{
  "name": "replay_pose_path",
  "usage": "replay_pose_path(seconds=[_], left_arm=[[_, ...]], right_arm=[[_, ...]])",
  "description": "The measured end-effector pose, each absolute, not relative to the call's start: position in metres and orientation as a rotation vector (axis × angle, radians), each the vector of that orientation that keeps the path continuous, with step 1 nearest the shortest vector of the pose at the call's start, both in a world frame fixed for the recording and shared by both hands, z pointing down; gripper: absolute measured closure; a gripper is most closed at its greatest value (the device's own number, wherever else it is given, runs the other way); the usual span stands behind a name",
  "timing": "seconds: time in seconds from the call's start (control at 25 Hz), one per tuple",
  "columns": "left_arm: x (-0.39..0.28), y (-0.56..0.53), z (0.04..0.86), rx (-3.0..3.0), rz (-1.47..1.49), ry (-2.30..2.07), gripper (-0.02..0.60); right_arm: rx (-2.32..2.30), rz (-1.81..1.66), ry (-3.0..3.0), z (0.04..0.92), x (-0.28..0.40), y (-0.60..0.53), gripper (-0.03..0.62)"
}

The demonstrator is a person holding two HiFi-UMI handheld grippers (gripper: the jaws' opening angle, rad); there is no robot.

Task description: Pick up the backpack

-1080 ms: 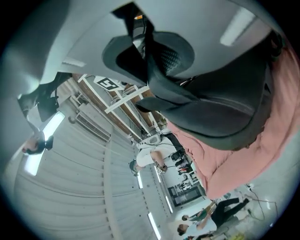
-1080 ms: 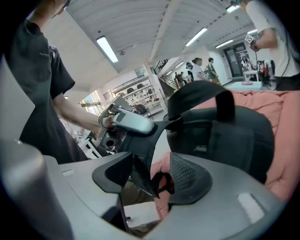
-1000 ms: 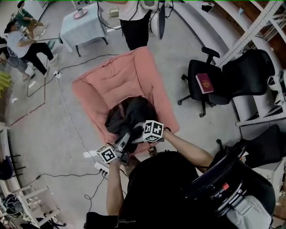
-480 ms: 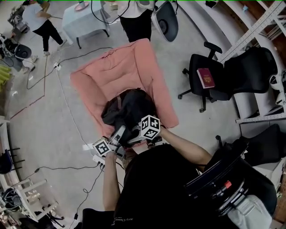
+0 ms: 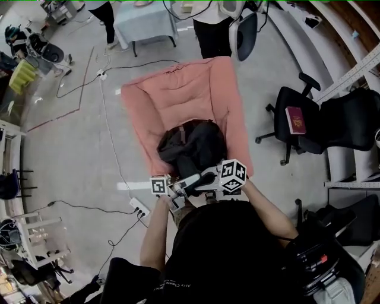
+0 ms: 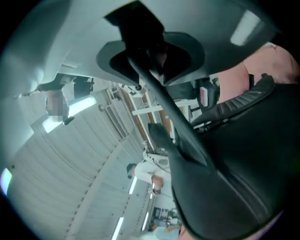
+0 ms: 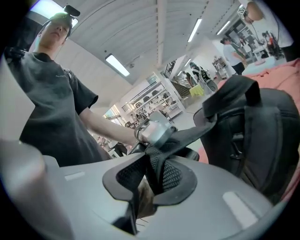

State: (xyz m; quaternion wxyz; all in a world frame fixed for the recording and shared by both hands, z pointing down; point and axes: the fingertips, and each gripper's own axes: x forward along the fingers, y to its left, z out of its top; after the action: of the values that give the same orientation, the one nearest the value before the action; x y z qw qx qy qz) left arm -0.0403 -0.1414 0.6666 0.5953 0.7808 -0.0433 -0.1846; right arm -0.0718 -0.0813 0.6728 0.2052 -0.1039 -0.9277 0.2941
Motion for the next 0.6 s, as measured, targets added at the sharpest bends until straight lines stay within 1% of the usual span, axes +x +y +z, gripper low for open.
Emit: replay_pose_path(seconds=[0.08,0.24,0.32,0.36,0.4,0.44,0.52,0.56,0.6], left_arm=[[-0.031,-0.143,0.666,1.87,-0.385,-0.116,0.431],[-0.039,-0.16,0.655,1.891,-0.489,-0.163,0.428],[-0.039,-0.161,0.654,1.875,-0.491,-0.15,0.43],[-0.037,-0.161,0.654,1.854,-0.492,-0.145,0.436],[-0.036,-0.162,0.657,1.827,-0.494,-0.149,0.457],[-0.035,-0.162,0.66,1.797,-0.494,-0.161,0.495],[-0.036,-0.161,0.67,1.79,-0.462,-0.231,0.516],[-0.038,-0.161,0.675,1.82,-0.424,-0.286,0.524],[-0.043,-0.162,0.68,1.856,-0.383,-0.345,0.543]], right_arm=[[-0.266,0.846,-2.582,0.674,-0.069,-0.085,0.511],[-0.263,0.997,-2.592,0.669,-0.071,-0.093,0.513],[-0.282,1.044,-2.567,0.668,-0.072,-0.092,0.513],[-0.284,1.038,-2.552,0.669,-0.072,-0.091,0.513],[-0.279,1.013,-2.541,0.672,-0.071,-0.091,0.513],[-0.267,0.977,-2.536,0.676,-0.071,-0.091,0.513],[-0.237,0.89,-2.534,0.685,-0.069,-0.088,0.505],[-0.225,0.846,-2.531,0.69,-0.067,-0.086,0.495],[-0.214,0.811,-2.528,0.695,-0.064,-0.086,0.464]])
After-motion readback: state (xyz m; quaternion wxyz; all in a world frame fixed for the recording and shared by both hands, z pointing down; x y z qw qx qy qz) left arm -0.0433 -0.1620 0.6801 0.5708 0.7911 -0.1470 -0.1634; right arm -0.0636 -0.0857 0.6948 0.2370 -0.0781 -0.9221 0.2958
